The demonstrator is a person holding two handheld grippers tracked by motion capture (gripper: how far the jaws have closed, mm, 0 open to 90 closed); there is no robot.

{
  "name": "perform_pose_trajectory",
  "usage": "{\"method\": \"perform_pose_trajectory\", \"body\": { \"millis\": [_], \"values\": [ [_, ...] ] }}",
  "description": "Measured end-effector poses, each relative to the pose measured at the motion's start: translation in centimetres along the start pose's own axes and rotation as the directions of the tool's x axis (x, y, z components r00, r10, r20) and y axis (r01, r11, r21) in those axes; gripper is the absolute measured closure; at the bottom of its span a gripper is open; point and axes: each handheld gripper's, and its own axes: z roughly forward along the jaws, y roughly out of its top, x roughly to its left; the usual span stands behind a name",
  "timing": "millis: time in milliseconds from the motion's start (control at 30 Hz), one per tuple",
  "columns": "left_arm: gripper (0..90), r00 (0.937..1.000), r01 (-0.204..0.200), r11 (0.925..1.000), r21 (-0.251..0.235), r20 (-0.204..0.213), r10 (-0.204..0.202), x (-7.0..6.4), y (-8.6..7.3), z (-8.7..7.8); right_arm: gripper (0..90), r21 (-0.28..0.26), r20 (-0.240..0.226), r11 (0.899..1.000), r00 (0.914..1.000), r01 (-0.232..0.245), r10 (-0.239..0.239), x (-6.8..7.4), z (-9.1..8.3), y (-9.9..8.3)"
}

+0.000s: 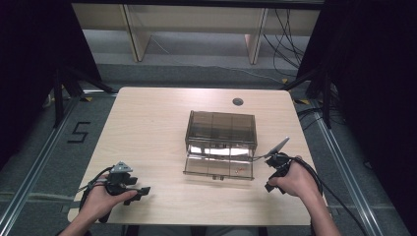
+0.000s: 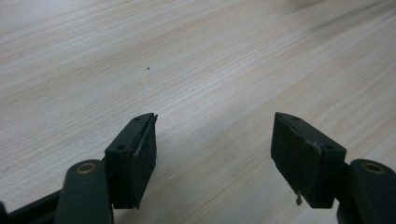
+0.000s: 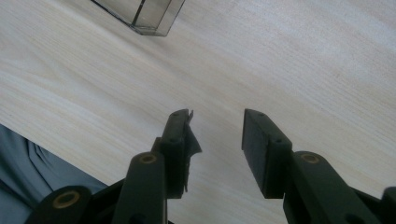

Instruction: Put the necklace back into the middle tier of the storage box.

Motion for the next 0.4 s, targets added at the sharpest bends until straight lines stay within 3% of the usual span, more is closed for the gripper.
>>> {"method": "perform_pose_trajectory", "body": {
  "millis": [400],
  "values": [
    [30.9,0.9998,-0.016,0.9998,0.01,-0.013,0.017,-0.07,0.35,0.04,62.0,-0.012,0.001,1.0,1.0,-0.007,0.007,0.0,-0.04,-0.29]
  ]
}}
